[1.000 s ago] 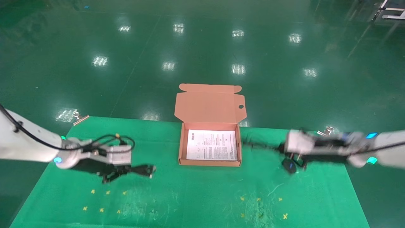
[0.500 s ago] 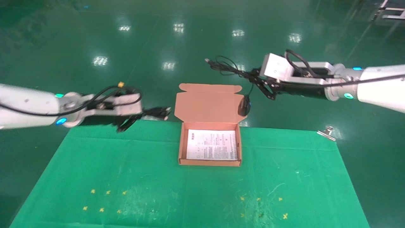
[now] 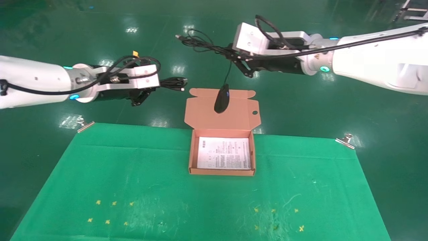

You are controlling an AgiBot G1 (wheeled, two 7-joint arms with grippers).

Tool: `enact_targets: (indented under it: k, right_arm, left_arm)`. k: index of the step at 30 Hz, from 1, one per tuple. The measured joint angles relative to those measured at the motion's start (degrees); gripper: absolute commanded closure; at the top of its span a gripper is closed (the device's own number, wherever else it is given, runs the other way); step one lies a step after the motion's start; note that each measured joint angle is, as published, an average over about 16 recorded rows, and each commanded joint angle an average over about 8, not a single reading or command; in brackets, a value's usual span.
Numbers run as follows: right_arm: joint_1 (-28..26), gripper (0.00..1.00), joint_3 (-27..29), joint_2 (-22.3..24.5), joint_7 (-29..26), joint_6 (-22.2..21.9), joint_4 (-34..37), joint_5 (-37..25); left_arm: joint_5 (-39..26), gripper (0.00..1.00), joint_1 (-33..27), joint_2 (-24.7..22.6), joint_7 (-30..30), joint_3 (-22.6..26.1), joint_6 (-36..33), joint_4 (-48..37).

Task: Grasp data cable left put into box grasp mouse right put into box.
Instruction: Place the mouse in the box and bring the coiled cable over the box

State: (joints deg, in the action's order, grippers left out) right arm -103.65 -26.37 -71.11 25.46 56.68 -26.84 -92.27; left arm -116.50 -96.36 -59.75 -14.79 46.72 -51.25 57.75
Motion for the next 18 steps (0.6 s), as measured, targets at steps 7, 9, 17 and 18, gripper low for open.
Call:
enact_targets:
  k: [7, 9, 17, 18]
  right_arm:
    - [-0.3, 1.0, 0.0, -1.1, 1.0, -0.2, 1.1, 0.2]
    - [0.0, 1.0, 0.0, -1.2, 1.2, -0.3, 1.3, 0.2]
    - [2.0, 1.0, -0.5, -2.2, 1.4, -1.0, 2.2, -0.3]
    - [2.3, 1.0, -0.6, -2.5, 1.5, -1.1, 2.4, -0.4]
  left_arm:
    - [-1.4, 1.0, 0.1, 0.3, -1.1, 0.3, 0.1, 0.5]
    - [-1.9, 1.0, 0.3, 0.4, -1.5, 0.4, -0.1, 0.5]
    - [-4.8, 1.0, 1.6, 1.1, -4.1, 1.6, -1.5, 0.3]
    - [-5.3, 1.0, 1.8, 1.2, -4.6, 1.8, -1.8, 0.3]
